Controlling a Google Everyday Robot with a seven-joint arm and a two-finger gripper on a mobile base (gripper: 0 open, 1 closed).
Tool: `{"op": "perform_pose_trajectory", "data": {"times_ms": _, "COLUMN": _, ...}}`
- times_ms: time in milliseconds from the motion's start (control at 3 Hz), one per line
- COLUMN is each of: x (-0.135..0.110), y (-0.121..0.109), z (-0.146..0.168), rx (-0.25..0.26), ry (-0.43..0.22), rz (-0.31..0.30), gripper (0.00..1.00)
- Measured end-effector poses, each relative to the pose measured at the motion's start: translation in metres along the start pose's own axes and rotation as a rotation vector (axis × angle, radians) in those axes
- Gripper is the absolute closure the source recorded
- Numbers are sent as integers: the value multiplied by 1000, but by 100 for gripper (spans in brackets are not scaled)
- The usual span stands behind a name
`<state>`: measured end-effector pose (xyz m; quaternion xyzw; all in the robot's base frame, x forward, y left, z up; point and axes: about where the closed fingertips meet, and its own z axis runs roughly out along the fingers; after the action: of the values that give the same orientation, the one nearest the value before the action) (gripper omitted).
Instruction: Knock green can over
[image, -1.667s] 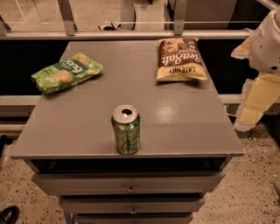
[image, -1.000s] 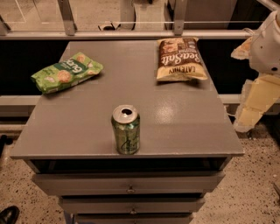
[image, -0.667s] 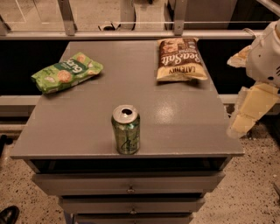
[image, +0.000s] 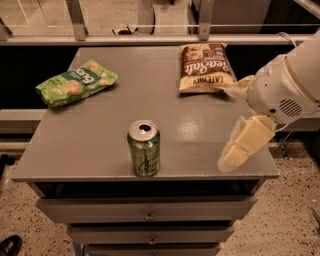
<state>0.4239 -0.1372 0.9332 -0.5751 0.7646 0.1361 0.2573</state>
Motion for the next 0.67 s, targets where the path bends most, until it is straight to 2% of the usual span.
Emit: {"op": "perform_pose_trajectory", "data": {"times_ms": 667, "x": -42, "y": 38, "z": 69, "rx": -86, "ry": -244, "rz": 21, "gripper": 0}}
